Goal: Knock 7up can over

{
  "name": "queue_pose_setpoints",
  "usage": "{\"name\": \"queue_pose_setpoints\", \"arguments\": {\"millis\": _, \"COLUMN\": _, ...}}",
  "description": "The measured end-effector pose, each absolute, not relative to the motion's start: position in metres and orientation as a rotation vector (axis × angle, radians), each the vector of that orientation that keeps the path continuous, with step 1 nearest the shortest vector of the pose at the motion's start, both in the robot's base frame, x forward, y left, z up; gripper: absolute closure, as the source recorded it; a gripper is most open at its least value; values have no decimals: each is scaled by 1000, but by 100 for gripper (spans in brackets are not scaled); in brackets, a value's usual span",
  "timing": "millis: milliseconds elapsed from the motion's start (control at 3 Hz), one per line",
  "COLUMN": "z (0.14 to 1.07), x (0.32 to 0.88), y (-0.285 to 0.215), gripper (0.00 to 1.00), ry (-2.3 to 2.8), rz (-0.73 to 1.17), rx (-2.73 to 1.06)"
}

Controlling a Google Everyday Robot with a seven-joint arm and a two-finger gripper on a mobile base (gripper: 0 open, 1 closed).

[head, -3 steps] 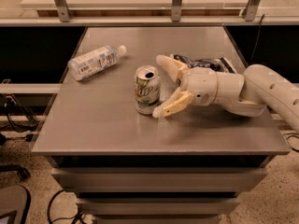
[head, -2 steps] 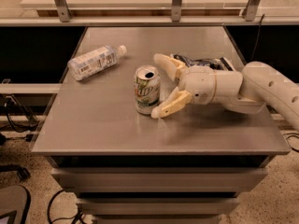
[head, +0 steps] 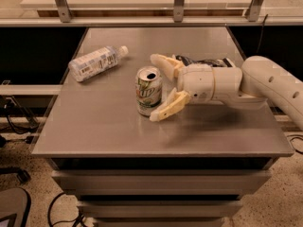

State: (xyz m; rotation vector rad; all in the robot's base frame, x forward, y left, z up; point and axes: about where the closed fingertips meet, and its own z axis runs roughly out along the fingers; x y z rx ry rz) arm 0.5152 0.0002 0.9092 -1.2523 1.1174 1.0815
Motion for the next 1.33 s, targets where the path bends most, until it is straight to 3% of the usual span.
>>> {"name": "queue_pose_setpoints", "arguments": {"millis": 333, "z": 902, "x": 516, "y": 9, "gripper": 0, "ry": 1131, "rz": 1086, "rx": -1295}}
{"name": "queue_pose_setpoints", "arguments": {"millis": 667, "z": 892, "x": 517, "y": 14, "gripper": 18, "ry": 1144, "rz": 1100, "rx": -1321}}
{"name": "queue_pose_setpoints", "arguments": {"millis": 1333, "z": 881, "x": 521, "y": 15, "gripper": 65, "ry": 1152, "rz": 1132, "rx": -1336}}
